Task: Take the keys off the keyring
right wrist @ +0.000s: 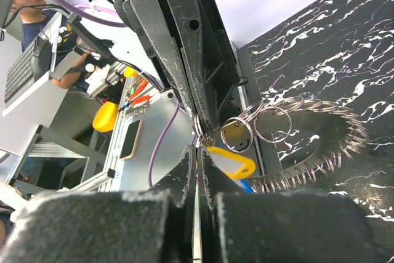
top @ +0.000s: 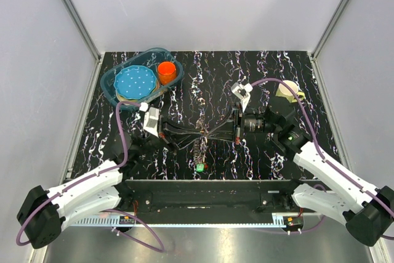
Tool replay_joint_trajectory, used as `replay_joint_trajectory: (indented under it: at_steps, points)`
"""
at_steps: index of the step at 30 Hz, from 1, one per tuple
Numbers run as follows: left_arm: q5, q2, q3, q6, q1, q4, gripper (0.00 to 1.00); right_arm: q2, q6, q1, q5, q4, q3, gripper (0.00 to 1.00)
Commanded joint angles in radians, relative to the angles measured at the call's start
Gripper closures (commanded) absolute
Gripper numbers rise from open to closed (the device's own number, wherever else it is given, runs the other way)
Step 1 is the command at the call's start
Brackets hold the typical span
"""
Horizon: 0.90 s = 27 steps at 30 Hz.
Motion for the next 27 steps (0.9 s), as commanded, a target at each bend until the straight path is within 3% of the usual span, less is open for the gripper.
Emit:
replay_joint_trajectory:
  at_steps: [1,16,22,27]
  points:
    - [-0.064,-0.028,0.014,0.042,0.006,0.095,1.00,0.021,0.096,0.002,-0.035,0.112,-0.016,1.00]
    - [-0.094,-0.052,-0.011,0.020,0.012,0.137,1.00,0.085,0.238,0.002,-0.026,0.262,-0.073,1.00]
    - [-0.093,-0.020,-0.029,-0.032,0.012,0.238,1.00,0.116,0.303,0.002,-0.011,0.354,-0.090,1.00]
    - [-0.079,0.003,-0.026,-0.059,0.012,0.261,1.00,0.104,0.217,0.003,-0.005,0.284,-0.062,0.79]
